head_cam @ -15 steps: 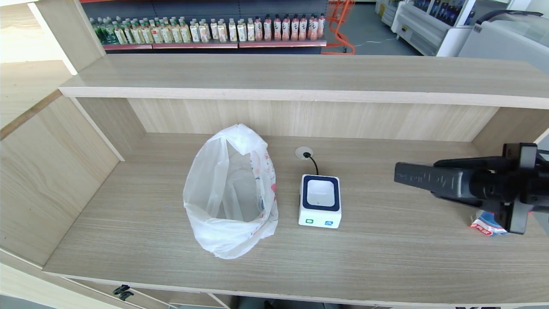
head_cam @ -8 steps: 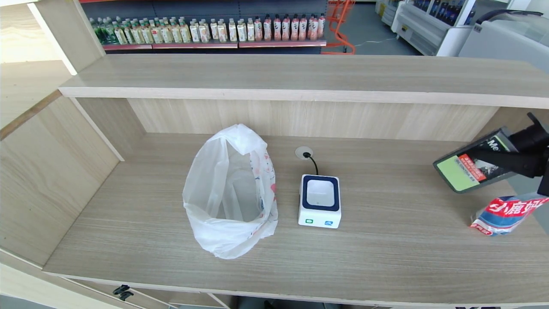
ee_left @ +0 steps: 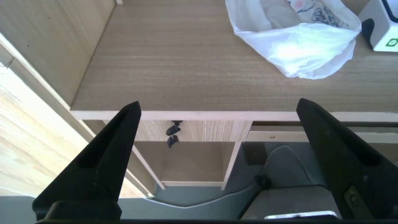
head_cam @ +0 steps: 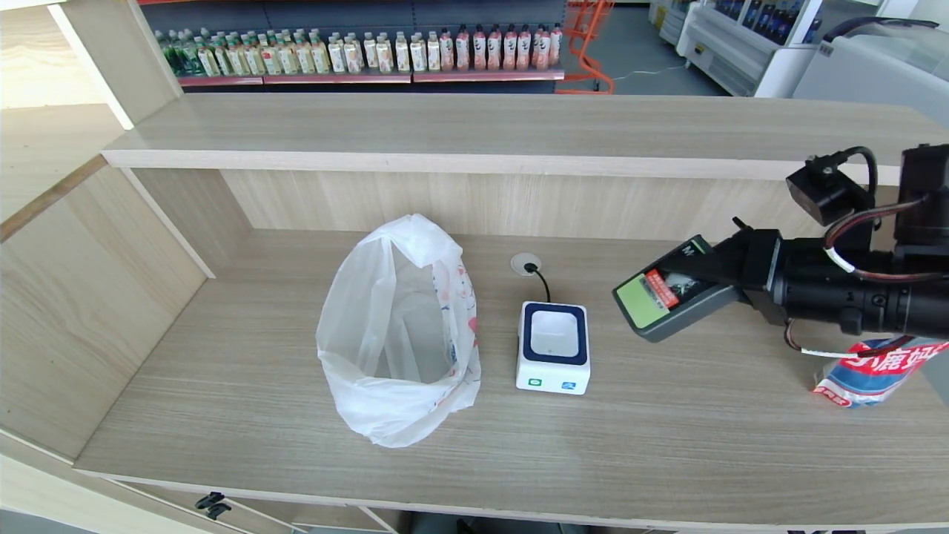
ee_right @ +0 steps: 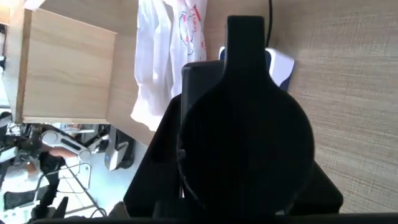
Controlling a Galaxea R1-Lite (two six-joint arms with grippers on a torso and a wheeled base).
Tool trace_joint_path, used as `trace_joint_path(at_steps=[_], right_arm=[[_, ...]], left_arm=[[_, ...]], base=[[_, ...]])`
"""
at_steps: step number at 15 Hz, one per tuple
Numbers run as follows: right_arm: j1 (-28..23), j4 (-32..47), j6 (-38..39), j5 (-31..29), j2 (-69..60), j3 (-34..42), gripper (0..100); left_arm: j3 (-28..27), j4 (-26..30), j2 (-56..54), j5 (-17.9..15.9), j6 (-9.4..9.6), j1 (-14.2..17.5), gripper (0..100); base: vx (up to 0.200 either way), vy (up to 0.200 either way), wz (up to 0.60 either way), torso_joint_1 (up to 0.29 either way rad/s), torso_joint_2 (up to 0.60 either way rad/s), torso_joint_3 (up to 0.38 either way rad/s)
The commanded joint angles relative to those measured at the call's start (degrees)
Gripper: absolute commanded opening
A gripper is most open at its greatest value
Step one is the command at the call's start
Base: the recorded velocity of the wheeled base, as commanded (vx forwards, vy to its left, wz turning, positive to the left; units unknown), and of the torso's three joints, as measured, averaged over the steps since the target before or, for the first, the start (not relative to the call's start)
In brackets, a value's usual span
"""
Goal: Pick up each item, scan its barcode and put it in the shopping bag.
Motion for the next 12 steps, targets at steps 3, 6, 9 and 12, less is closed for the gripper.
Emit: trace_joint_path(at_steps=[3, 6, 9, 12], right_arm=[[6.78, -4.01, 0.25, -5.79, 16.4, -5.31, 0], [10.12, -4.1, 0.25, -5.96, 20.0, -9.09, 0], [11.7, -4.01, -0.28, -8.51, 22.73, -9.88, 0], [12.58, -4.1, -5.64, -12.73, 25.27, -9.7, 0]], left_arm=[[0.01, 0.02, -0.02, 0.01, 0.04, 0.01, 100], [0.01, 0.02, -0.02, 0.01, -0.05, 0.01, 100], [0.01, 0.02, -0.02, 0.01, -0.05, 0.01, 100], [0.01, 0.02, -0.02, 0.01, -0.05, 0.01, 100]], base=[[0.0, 0.0, 0.0, 0.0, 0.0, 0.0], [0.0, 0.0, 0.0, 0.0, 0.0, 0.0], [0.0, 0.0, 0.0, 0.0, 0.0, 0.0], [0.0, 0.0, 0.0, 0.0, 0.0, 0.0]])
